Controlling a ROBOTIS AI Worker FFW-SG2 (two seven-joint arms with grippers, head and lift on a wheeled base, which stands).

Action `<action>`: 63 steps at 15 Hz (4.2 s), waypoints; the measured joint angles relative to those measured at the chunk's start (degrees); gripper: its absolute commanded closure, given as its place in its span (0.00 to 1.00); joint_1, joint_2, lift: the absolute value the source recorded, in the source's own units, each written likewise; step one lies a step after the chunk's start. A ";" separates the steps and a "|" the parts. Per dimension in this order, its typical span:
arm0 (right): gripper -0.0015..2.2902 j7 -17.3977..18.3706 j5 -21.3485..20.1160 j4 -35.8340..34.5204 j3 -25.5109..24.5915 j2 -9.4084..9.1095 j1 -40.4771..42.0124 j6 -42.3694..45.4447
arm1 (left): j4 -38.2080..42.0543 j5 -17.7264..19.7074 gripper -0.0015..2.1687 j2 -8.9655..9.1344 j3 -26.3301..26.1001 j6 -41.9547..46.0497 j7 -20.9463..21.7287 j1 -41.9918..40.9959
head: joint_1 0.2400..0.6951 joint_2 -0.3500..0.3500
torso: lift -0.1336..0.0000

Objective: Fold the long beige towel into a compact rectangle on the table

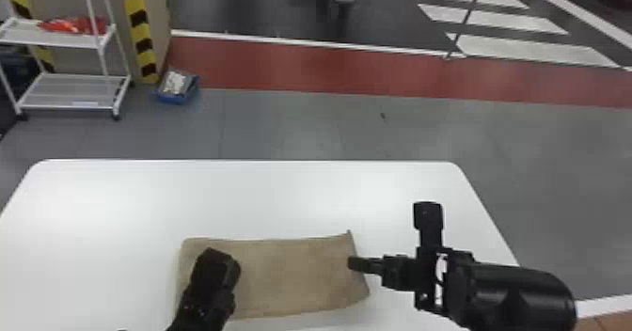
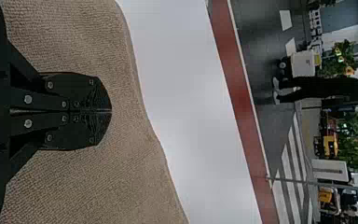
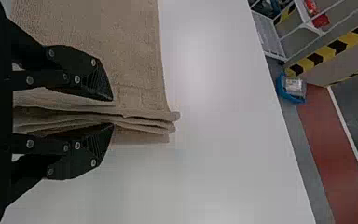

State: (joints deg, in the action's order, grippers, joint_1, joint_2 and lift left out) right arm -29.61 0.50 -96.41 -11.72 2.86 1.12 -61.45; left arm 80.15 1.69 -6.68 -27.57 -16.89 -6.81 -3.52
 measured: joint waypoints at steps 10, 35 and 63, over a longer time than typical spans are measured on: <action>0.21 0.45 -12.24 0.67 5.47 0.18 -5.31 -14.45 | 0.07 -0.28 0.96 0.00 -0.15 0.06 0.38 0.00 | 1.00 0.15 | 1.00; 0.16 4.83 -16.33 14.11 7.58 -0.05 -14.01 -7.64 | 0.19 -0.02 0.96 -0.18 -0.47 0.35 1.80 0.72 | 1.00 0.13 | 1.00; 0.41 0.66 -4.77 -1.76 4.05 0.00 -9.86 -18.93 | 0.18 0.22 0.96 -0.21 -1.15 -1.65 2.51 0.65 | 1.00 0.19 | 1.00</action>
State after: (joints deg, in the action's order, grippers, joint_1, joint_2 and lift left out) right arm -28.95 -4.27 -98.17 -7.67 2.87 -8.75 -80.38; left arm 80.34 1.91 -6.88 -28.71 -18.53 -4.30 -2.86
